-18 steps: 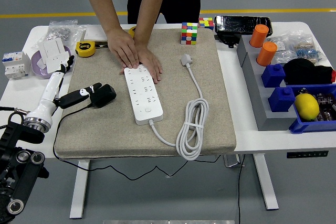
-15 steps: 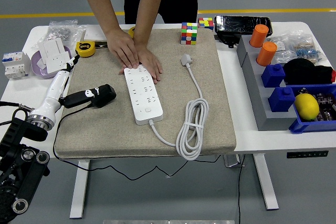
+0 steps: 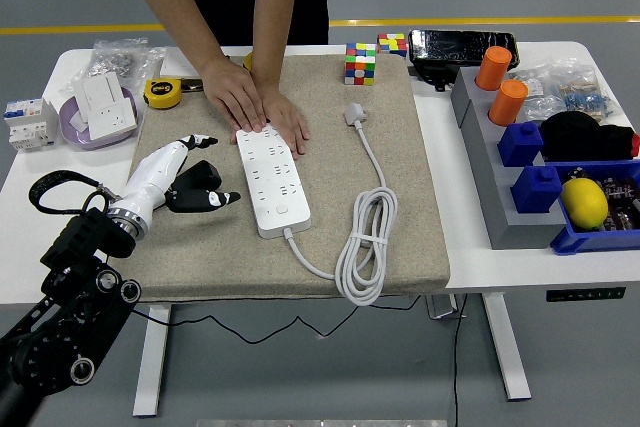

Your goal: Pick up the plug,place it near the board,insert it into the board,press the button

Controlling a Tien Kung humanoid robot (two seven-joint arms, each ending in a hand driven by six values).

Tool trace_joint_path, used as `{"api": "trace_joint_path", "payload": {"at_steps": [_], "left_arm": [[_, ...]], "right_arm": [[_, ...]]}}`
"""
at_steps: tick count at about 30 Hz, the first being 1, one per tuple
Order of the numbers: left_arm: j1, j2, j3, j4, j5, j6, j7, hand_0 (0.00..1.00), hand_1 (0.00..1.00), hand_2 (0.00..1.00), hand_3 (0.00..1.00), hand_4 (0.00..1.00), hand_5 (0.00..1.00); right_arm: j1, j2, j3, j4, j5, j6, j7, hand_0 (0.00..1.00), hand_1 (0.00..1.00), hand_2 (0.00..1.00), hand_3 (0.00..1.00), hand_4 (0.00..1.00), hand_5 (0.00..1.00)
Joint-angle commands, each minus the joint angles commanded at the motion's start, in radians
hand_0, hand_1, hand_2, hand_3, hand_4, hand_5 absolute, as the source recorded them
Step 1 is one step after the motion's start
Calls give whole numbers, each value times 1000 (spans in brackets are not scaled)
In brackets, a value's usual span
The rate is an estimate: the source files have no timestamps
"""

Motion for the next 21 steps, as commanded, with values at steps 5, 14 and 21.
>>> {"api": "trace_joint_path", "payload": {"at_steps": [5,14,21], "left_arm": [[-30,-13,-10,72,13,17,-13,863,832,801,806,998,305],[-51,-26,-30,164,31,45,-30,781,829,835,826,998,309],[-65,-32,-45,203,47,63,-40,773,824,817,807,998,303]], "right_arm": [[2,0,-2,0,0,0,0,846,762,753,788,998,929],[2,-1,-4,0,0,1,1,848,762,753,787,998,922],[1,-2,-5,0,-2,1,-1,848,762,753,788,998,916]]}}
